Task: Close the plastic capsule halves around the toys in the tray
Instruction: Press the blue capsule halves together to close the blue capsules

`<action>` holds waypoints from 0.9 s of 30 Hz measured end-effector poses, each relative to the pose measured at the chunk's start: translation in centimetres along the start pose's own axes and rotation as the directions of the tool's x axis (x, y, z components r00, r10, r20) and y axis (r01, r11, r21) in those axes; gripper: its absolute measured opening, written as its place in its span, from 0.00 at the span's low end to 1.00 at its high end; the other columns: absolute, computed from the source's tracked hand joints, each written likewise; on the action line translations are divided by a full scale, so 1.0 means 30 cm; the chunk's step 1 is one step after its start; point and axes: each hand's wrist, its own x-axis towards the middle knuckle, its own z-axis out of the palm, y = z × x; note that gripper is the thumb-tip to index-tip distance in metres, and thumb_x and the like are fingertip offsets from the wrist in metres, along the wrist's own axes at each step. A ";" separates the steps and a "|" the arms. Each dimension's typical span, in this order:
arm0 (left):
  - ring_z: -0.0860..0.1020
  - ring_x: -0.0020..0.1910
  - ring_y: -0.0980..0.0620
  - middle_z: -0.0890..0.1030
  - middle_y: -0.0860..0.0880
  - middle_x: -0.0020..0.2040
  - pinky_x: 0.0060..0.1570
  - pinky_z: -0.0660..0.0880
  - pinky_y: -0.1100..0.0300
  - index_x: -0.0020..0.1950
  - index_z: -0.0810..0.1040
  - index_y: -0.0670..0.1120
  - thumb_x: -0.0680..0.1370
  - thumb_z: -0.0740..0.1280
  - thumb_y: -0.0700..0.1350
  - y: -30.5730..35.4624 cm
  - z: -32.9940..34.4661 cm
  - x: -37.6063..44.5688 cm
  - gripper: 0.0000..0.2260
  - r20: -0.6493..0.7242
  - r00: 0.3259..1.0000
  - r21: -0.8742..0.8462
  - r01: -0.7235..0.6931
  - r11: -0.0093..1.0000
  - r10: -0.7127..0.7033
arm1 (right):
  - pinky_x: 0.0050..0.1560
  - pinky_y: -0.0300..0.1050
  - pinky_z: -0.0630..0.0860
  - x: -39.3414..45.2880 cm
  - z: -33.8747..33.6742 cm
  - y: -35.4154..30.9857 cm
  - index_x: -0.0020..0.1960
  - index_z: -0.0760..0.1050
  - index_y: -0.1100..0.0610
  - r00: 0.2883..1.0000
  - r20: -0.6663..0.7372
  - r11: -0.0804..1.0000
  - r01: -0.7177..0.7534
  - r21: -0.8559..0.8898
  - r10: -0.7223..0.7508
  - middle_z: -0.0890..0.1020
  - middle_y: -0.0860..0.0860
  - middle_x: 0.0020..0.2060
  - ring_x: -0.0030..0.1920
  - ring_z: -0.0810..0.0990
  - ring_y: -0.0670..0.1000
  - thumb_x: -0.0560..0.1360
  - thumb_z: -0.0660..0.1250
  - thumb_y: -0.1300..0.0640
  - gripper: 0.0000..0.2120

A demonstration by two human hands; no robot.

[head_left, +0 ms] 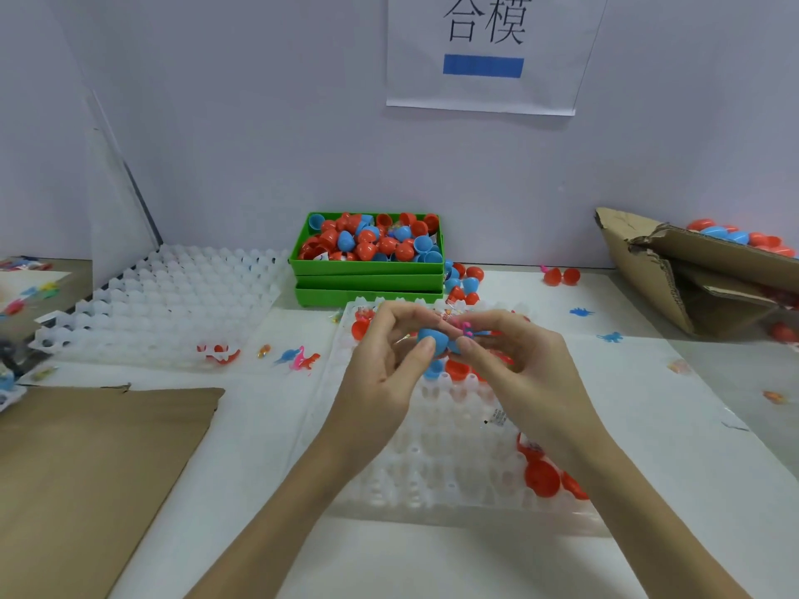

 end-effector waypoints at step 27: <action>0.86 0.55 0.56 0.87 0.58 0.55 0.53 0.80 0.66 0.62 0.83 0.56 0.72 0.76 0.45 0.017 0.004 0.006 0.18 -0.150 0.987 -0.026 0.050 0.998 -0.053 | 0.55 0.40 0.77 -0.014 0.016 0.007 0.69 0.77 0.64 0.854 0.143 0.601 0.461 -0.653 -0.500 0.79 0.63 0.57 0.55 0.80 0.58 0.72 0.71 0.77 0.27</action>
